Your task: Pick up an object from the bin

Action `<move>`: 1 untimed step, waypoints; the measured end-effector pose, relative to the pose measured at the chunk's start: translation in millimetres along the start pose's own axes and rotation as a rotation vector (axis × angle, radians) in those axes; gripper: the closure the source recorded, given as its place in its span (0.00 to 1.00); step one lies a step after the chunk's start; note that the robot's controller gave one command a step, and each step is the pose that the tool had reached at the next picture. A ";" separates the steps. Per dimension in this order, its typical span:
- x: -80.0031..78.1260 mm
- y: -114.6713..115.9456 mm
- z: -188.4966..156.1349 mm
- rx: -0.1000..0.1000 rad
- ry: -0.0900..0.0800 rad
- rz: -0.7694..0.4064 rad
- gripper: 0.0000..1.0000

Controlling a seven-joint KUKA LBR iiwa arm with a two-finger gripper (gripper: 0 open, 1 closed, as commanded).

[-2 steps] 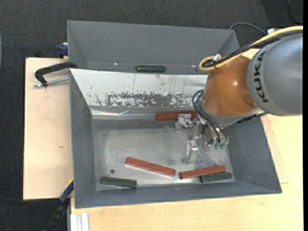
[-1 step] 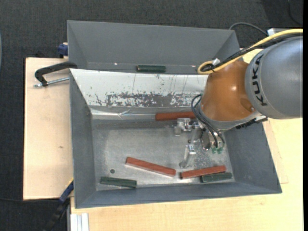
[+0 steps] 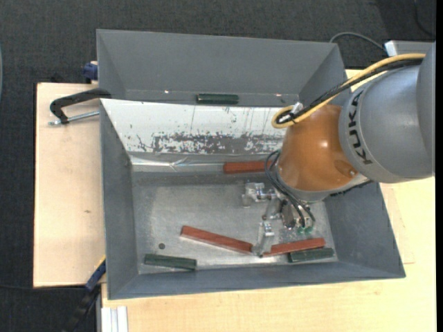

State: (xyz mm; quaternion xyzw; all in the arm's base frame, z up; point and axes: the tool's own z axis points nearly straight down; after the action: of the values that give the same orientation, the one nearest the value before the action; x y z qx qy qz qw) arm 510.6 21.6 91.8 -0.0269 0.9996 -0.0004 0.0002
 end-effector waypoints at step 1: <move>18.8 6.5 21.5 -0.002 0.001 -0.044 1.00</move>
Offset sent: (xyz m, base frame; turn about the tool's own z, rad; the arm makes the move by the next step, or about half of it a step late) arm 0.0000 0.0000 0.0000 0.0000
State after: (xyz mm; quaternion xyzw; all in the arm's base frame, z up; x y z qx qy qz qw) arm 491.6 27.0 70.3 -0.0488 0.9988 0.0006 -0.0005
